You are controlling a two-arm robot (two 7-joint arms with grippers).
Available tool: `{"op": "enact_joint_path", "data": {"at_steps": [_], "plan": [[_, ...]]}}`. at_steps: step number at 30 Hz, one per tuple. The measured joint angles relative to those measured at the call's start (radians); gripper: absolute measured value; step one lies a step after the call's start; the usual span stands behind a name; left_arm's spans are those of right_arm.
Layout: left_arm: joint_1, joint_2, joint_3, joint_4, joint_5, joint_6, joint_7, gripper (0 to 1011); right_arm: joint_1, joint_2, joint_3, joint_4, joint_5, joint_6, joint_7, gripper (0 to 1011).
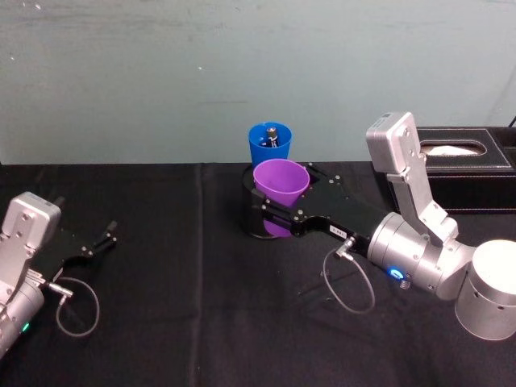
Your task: Pick up one cup with a gripper and tap it against the other cup.
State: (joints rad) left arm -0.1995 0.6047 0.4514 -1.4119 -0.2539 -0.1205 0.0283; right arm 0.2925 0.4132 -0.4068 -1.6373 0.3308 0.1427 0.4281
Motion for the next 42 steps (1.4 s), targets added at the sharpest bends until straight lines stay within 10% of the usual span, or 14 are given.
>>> {"op": "enact_joint_path", "data": {"at_steps": [29, 42], "plan": [[0.0, 0.0, 0.0, 0.0, 0.0, 0.0, 0.0, 1000, -0.022, 0.003, 0.003, -0.003, 0.027, 0.001, -0.004, 741], [0.0, 0.0, 0.0, 0.0, 0.0, 0.0, 0.0, 1000, 0.013, -0.051, -0.011, 0.114, 0.058, -0.014, -0.024, 741]]}}
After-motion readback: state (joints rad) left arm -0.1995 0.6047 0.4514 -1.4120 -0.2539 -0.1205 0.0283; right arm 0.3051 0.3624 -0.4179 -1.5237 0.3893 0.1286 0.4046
